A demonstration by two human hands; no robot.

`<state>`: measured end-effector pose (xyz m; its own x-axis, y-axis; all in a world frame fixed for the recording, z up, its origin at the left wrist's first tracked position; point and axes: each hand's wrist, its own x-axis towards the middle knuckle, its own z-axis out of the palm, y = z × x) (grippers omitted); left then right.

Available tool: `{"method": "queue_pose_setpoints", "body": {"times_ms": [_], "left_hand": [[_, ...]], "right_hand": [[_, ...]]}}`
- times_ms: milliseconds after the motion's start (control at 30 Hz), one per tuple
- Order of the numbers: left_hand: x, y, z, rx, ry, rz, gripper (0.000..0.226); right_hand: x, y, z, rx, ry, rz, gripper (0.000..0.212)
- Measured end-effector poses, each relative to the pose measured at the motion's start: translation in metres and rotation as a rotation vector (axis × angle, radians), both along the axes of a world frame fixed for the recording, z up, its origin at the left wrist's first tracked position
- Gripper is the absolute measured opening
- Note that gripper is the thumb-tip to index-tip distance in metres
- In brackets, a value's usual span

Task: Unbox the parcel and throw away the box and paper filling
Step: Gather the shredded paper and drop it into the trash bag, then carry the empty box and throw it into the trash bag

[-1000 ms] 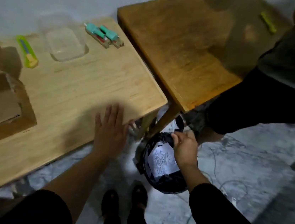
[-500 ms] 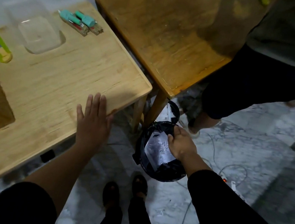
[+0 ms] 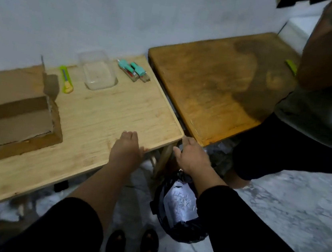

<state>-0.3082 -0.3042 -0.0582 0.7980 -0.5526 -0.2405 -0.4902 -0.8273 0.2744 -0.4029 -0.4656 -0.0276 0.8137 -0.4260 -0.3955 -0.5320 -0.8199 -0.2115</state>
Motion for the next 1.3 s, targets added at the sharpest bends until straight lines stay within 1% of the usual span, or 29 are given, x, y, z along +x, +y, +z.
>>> {"method": "queue_pose_setpoints", "body": {"times_ms": [67,167,333,500,600,700,867,967,1033,1133,1300], "left_hand": [[0.007,0.003,0.021,-0.013,0.036,0.092,0.045],[0.021,0.016,0.045,0.001,-0.031,0.155,0.050],[0.043,0.065,0.084,-0.001,-0.056,0.338,0.053],[0.066,0.137,0.089,0.033,-0.031,0.527,0.062],[0.060,0.168,0.101,0.024,-0.025,0.649,0.068],[0.068,0.209,0.093,0.007,-0.069,0.671,0.075],[0.095,0.289,0.073,-0.051,0.002,0.689,0.092],[0.112,0.332,0.061,-0.125,0.114,0.697,0.102],[0.122,0.350,0.055,-0.217,0.175,0.682,0.108],[0.133,0.358,0.052,-0.323,0.197,0.629,0.114],[0.150,0.351,0.061,-0.348,0.121,0.563,0.107]], "right_hand": [[0.019,0.004,0.021,-0.017,-0.021,0.053,0.056],[0.047,0.014,0.048,-0.002,-0.071,0.113,0.057],[0.089,0.047,0.073,-0.001,-0.163,0.225,0.062],[0.127,0.105,0.078,0.083,-0.218,0.326,0.069],[0.136,0.136,0.083,0.128,-0.248,0.420,0.077],[0.151,0.177,0.074,0.157,-0.233,0.476,0.085],[0.183,0.258,0.057,0.226,-0.148,0.444,0.098],[0.199,0.300,0.048,0.322,-0.118,0.347,0.096],[0.208,0.318,0.043,0.398,-0.118,0.278,0.097],[0.216,0.328,0.037,0.477,-0.164,0.180,0.096],[0.220,0.318,0.047,0.526,-0.217,0.110,0.092]]}}
